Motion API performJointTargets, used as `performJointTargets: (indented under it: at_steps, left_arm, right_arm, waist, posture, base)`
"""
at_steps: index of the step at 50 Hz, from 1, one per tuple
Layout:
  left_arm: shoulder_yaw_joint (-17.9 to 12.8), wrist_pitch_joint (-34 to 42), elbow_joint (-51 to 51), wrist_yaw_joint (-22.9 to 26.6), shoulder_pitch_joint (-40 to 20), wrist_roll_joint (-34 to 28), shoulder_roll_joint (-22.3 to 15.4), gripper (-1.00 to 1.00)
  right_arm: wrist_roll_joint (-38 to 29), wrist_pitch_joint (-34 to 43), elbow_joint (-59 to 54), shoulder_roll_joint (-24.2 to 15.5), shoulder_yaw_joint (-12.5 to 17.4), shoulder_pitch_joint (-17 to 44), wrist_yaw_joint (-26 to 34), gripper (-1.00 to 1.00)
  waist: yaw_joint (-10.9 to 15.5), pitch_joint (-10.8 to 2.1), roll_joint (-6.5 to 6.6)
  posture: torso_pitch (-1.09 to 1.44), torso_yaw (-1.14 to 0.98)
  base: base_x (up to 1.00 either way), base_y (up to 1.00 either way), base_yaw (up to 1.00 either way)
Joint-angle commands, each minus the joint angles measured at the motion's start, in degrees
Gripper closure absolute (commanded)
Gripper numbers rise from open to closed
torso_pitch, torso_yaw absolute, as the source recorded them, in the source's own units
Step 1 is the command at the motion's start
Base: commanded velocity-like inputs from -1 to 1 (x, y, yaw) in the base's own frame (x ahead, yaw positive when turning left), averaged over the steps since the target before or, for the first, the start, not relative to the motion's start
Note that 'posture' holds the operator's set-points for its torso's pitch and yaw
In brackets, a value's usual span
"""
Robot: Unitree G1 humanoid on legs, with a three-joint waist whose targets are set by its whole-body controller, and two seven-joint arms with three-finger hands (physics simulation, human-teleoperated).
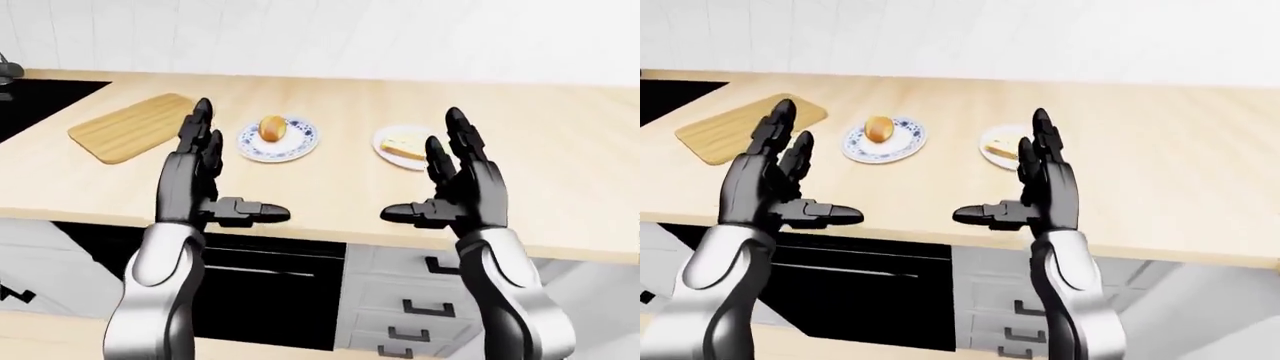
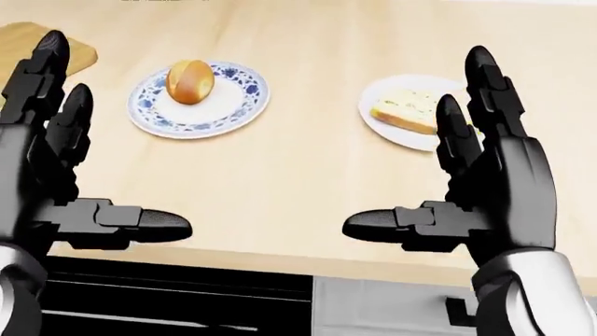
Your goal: Place all breads on the cutting board.
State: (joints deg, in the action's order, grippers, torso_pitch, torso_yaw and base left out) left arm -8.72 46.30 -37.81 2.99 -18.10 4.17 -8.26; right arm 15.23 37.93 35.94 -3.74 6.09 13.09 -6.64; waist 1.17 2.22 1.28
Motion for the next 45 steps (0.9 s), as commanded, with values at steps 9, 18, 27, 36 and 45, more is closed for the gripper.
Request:
performJointTargets:
  at_steps: [9, 18, 27, 36, 45]
  left_arm:
    - [-0.7, 0.1, -4.2, 0.1, -2.2, 1.0, -0.6, -1.0]
    - [-1.5, 1.4, -5.4, -0.2, -2.7, 1.9, -1.4, -1.0]
    - [-2.8, 3.2, -7.9, -0.2, -2.5, 3.3, -2.2, -1.0]
    - [-3.9, 5.0, -9.3, -0.6, -3.1, 4.6, -3.1, -1.0]
    - [-4.6, 6.0, -10.0, -1.1, -3.7, 5.9, -3.7, -1.0]
  right_arm:
    - [0.6, -2.7, 2.8, -0.4, 0.7, 0.6, 0.0, -1.0]
    - [0.0, -2.8, 3.1, -0.7, 0.5, 1.1, -0.2, -1.0]
    - [-0.4, 0.4, 5.6, -1.2, 0.6, 2.7, -0.2, -1.0]
    - [-2.6, 11.7, 6.6, -5.5, 2.5, 9.5, 0.3, -1.0]
    - [-8.5, 26.4, 4.2, -11.9, 1.8, 20.4, 6.6, -1.0]
  waist:
    - [-1.6, -1.52, -3.67]
    - [-0.4, -1.66, 4.16]
    - [-0.8, -1.93, -1.77]
    - [-0.9, -2.42, -1.77]
    - [-0.8, -1.99, -1.84]
  posture:
    - [0.0, 0.0]
    - [0.0, 0.0]
    - [0.0, 0.0]
    - [0.0, 0.0]
    - [0.0, 0.0]
  base:
    - [0.12, -0.07, -0.12]
    - [0.0, 0.0, -0.48]
    - [0.0, 0.0, 0.0]
    - [0.0, 0.0, 0.0]
    - [0.0, 0.0, 0.0]
